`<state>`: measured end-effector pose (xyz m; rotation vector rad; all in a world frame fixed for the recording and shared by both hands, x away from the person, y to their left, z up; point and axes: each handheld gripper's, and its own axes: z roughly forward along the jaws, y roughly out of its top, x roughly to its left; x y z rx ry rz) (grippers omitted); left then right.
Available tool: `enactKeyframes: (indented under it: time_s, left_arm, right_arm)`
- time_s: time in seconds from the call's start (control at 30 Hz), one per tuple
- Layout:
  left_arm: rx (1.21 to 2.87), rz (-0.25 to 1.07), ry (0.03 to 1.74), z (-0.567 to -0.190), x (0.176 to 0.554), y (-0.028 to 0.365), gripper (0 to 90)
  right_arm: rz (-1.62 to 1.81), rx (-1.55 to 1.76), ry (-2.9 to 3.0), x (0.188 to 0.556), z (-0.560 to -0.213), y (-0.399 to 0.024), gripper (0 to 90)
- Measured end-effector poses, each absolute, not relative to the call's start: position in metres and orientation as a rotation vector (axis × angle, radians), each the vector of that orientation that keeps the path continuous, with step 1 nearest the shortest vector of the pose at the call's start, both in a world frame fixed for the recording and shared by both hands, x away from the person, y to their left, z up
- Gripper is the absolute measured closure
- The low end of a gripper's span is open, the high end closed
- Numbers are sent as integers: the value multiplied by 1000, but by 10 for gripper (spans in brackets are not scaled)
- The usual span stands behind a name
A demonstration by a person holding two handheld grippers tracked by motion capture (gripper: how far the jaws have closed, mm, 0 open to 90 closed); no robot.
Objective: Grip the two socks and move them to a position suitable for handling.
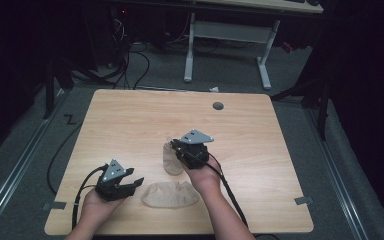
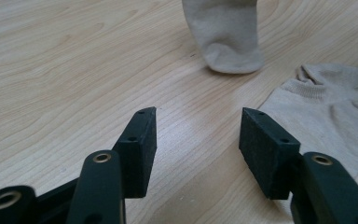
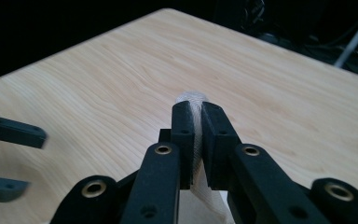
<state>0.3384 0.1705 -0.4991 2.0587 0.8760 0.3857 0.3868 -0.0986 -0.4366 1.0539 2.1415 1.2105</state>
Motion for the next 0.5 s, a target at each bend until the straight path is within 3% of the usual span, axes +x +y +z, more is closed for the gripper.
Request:
enactKeyframes:
  time_s: [0.5]
  left_arm:
    - [2076,387,868,-501,338,165,470]
  right_arm:
    - [1074,1326,2101,407,-487,-171,826]
